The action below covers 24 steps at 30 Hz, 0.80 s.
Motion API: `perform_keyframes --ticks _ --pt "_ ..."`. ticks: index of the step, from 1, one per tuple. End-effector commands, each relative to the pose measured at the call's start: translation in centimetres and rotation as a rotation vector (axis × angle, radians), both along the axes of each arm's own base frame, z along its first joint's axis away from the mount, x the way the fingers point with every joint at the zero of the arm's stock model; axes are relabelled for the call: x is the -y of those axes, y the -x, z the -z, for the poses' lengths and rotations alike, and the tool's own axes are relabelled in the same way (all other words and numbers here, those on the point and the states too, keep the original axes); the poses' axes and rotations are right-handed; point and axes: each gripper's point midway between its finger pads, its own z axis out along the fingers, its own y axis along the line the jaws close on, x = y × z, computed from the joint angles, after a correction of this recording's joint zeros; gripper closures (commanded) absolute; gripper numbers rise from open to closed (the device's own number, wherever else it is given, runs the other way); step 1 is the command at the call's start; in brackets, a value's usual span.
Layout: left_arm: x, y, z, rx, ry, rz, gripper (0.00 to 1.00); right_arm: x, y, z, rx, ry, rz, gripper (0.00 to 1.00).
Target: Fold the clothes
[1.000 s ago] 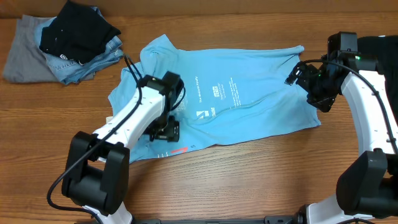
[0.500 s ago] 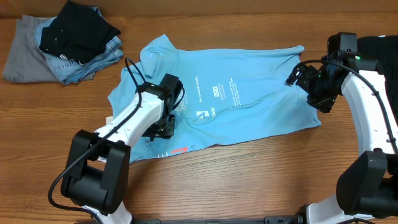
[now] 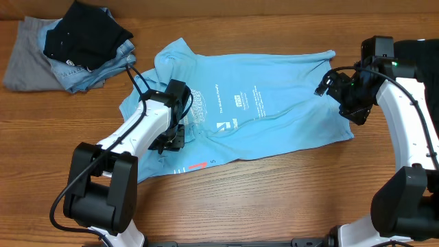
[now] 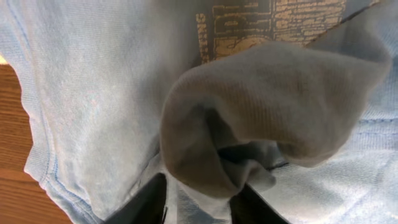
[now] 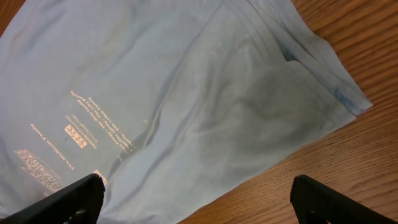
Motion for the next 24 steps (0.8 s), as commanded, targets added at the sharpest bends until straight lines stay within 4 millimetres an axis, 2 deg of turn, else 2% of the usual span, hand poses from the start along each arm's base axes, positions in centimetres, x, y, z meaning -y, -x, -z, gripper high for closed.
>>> perform_keyframes --ticks 1,4,5,9,14,21,22,23,24 --pt "-0.4 -0.5 -0.5 0.030 -0.008 0.014 0.81 0.1 -0.3 -0.9 0.031 0.012 -0.008 0.00" --pt "-1.3 -1.1 -0.6 0.054 -0.031 -0.004 0.88 0.1 -0.3 -0.9 0.030 0.013 -0.008 0.00" --pt "-1.6 -1.3 -0.6 0.062 -0.038 -0.011 0.96 0.1 -0.3 -0.9 0.030 0.013 -0.009 0.00" --pt "-3.3 -2.0 -0.9 0.092 -0.085 -0.039 0.96 0.1 -0.3 -0.9 0.031 0.013 -0.008 0.00" --pt "-7.8 -3.4 -2.0 0.168 -0.247 -0.110 0.96 0.1 -0.3 -0.9 0.030 0.015 -0.008 0.00" --pt "-11.7 -3.4 -2.6 0.184 -0.281 -0.248 0.91 0.1 -0.3 -0.9 0.030 0.016 -0.008 0.00" --pt "-12.3 -3.4 -2.7 0.187 -0.289 -0.262 0.85 0.1 -0.3 -0.9 0.030 0.016 -0.007 0.00" --pt "-12.6 -3.5 -2.9 0.187 -0.289 -0.274 0.69 0.1 -0.3 -0.9 0.030 0.016 -0.008 0.00" --pt "-12.8 -3.4 -3.1 0.182 -0.280 -0.283 0.43 0.1 -0.3 -0.9 0.030 0.016 -0.008 0.00"
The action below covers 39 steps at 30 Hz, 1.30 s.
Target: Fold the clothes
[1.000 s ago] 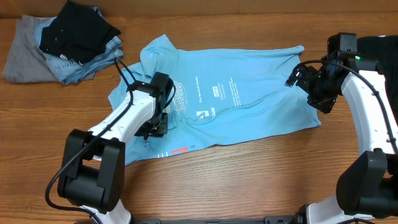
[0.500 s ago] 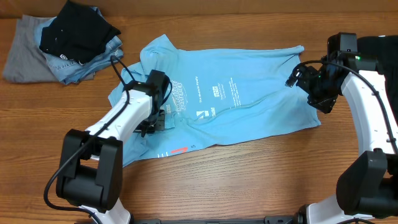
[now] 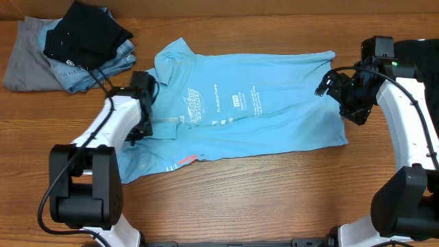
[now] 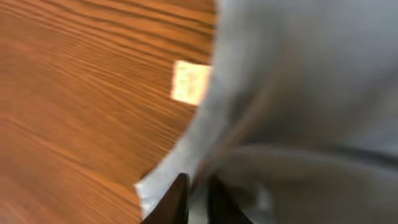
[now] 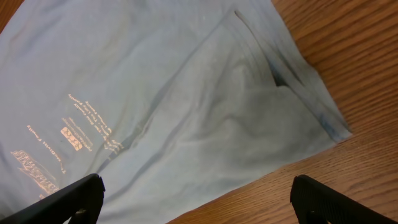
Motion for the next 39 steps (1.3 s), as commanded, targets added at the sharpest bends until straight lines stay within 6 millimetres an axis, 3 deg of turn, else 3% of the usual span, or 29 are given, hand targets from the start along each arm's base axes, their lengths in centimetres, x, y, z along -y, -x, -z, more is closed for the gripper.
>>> perform_keyframes --ticks 1,5,10,12,15,17,19,20,22,24,29,39 --pt "-1.5 -0.6 -1.8 0.044 -0.029 -0.049 0.00 0.0 -0.3 -0.9 0.030 0.011 -0.005 0.00" --pt "-1.3 -0.8 -3.2 0.032 -0.013 -0.055 0.00 0.0 -0.3 -0.8 0.029 0.011 -0.005 0.00" --pt "1.9 -0.5 -4.5 -0.008 0.181 -0.064 0.00 0.0 0.5 0.3 -0.006 0.008 -0.005 0.00" --pt "4.1 0.3 -4.6 -0.048 0.306 -0.069 0.00 0.0 1.2 1.2 -0.034 0.009 -0.004 0.09" --pt "6.6 1.7 -4.1 -0.110 0.436 -0.073 0.01 -0.1 2.5 3.1 -0.081 0.009 -0.003 0.30" --pt "7.8 2.9 -3.6 -0.157 0.479 -0.072 0.20 -0.2 3.2 4.6 -0.106 0.006 0.000 0.45" --pt "8.4 4.1 -2.9 -0.202 0.492 -0.072 0.56 -0.2 3.8 5.8 -0.119 0.004 0.001 0.59" --pt "8.7 4.9 -2.5 -0.227 0.497 -0.071 0.66 -0.3 4.1 6.4 -0.128 0.003 0.004 0.64" --pt "9.2 5.7 -1.7 -0.253 0.504 -0.067 0.75 -0.3 4.6 7.3 -0.140 -0.001 0.024 0.71" --pt "9.8 6.3 -0.7 -0.263 0.521 -0.060 0.78 -0.3 4.7 8.0 -0.143 -0.005 0.045 0.81" --pt "10.4 8.0 1.2 -0.297 0.560 -0.073 0.83 -0.3 4.7 9.1 -0.133 -0.011 0.087 0.89" --pt "10.2 9.5 2.9 -0.321 0.554 -0.099 0.80 -0.3 5.2 12.2 -0.202 -0.018 0.137 0.93"
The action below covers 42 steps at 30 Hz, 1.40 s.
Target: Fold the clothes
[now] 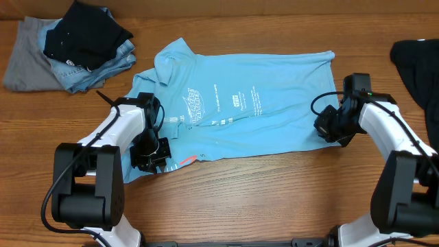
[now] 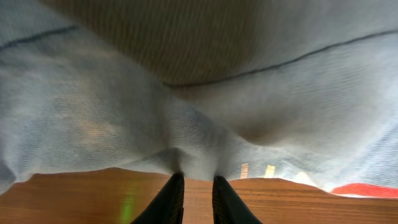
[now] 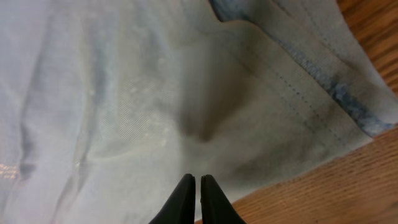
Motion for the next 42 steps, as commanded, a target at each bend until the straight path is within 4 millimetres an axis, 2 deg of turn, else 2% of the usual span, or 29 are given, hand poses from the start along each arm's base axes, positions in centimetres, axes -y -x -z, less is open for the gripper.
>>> perform_keyframes --ticks 1,5,9,12,14,23,28,33,37,42 --pt "0.3 0.1 -0.3 0.007 0.012 -0.027 0.79 0.0 0.6 2.1 -0.064 0.001 0.033 0.94" --pt "0.1 -0.1 -0.2 0.018 0.004 -0.024 0.79 0.0 0.7 3.5 -0.096 -0.002 0.048 0.96" --pt "-0.3 -0.1 -0.1 0.022 -0.019 -0.018 0.80 0.1 0.7 3.7 -0.101 0.002 0.057 0.96" --pt "-0.5 -0.2 -0.1 0.023 -0.033 -0.023 0.95 0.6 0.7 3.7 -0.104 0.003 0.082 0.96" --pt "-0.9 -0.2 -0.1 0.024 -0.050 -0.035 0.96 1.2 0.8 3.7 -0.105 0.002 0.104 0.96" --pt "-2.2 -0.1 -0.1 0.014 -0.044 -0.097 0.96 4.8 2.1 3.7 -0.141 -0.010 0.219 0.96" --pt "-2.5 0.2 0.3 0.007 -0.047 -0.119 0.96 6.0 2.4 3.7 -0.140 -0.012 0.243 0.96" --pt "-2.5 0.9 1.0 -0.002 -0.041 -0.127 0.96 6.5 2.6 3.7 -0.144 -0.014 0.261 0.96" --pt "-2.5 0.3 1.2 0.023 -0.044 -0.125 0.96 6.5 2.6 3.7 -0.140 -0.013 0.239 0.96" --pt "-4.2 -0.1 1.3 0.042 -0.112 -0.145 0.96 6.5 2.6 3.7 -0.140 -0.012 0.239 0.96"
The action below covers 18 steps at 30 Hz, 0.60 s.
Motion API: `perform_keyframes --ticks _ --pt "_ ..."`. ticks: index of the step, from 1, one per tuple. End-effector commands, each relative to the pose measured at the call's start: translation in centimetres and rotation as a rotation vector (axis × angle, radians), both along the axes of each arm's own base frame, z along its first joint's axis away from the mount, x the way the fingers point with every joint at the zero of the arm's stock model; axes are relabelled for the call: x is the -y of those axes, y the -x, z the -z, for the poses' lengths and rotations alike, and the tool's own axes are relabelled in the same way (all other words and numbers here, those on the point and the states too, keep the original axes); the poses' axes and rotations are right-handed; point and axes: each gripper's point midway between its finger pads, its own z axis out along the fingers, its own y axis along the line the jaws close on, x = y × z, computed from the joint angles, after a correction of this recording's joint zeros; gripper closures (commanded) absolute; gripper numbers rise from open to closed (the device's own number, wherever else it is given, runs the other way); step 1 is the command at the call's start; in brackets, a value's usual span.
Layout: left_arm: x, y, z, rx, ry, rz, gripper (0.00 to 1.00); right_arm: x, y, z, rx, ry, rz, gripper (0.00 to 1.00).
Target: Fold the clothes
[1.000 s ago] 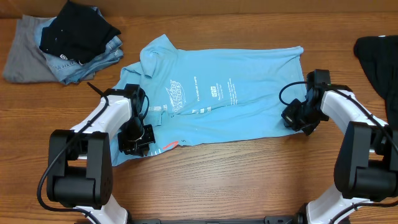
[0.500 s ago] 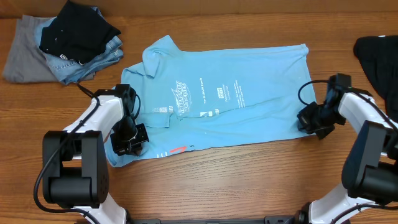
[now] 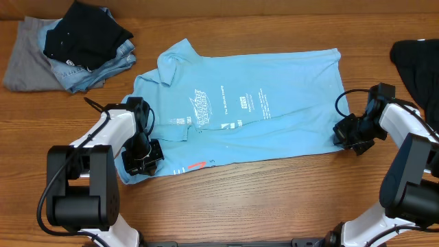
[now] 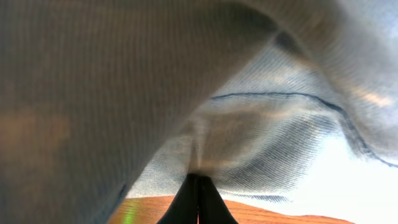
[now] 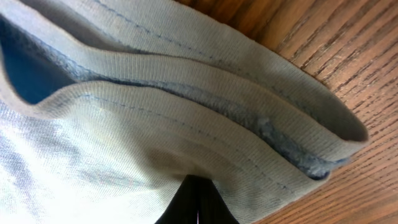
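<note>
A light blue polo shirt (image 3: 240, 110) with white print lies spread across the table's middle, collar at the left. My left gripper (image 3: 143, 163) is shut on the shirt's near left sleeve; in the left wrist view the cloth (image 4: 249, 137) is lifted over the closed left gripper (image 4: 199, 186). My right gripper (image 3: 345, 136) is shut on the shirt's near right hem corner. In the right wrist view the doubled hem (image 5: 205, 112) bunches at the closed right gripper (image 5: 198, 198).
A pile of folded clothes (image 3: 68, 44), grey, denim and black, sits at the back left. A black garment (image 3: 418, 62) lies at the right edge. Bare wood table (image 3: 260, 199) runs along the front.
Both grippers have shifted outward with the shirt's near corners. The right one is now further right, at the hem corner. The shirt lies wider and flatter, its hem pulled right.
My left gripper held a bunch of cloth near the shirt's chest while the right one hung open over the hem. Then the left was at the sleeve by the collar. Then both were shut on the shirt's near edge, and now they hold its corners further apart.
</note>
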Motion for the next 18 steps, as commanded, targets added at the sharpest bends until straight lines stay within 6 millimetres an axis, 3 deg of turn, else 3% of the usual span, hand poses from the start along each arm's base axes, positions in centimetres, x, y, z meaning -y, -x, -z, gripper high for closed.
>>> perform_keyframes --ticks 1,10,18 --pt "-2.2 -0.4 0.2 0.029 -0.081 -0.052 0.96 0.7 0.7 0.8 -0.032 0.024 -0.002 0.96" --pt "-6.7 -0.5 0.3 0.047 -0.093 -0.217 0.96 0.7 0.7 0.8 -0.032 0.024 -0.005 0.96" --pt "-10.0 1.1 -0.3 0.002 -0.112 -0.359 0.96 0.6 0.8 0.6 -0.041 0.022 0.012 0.96"
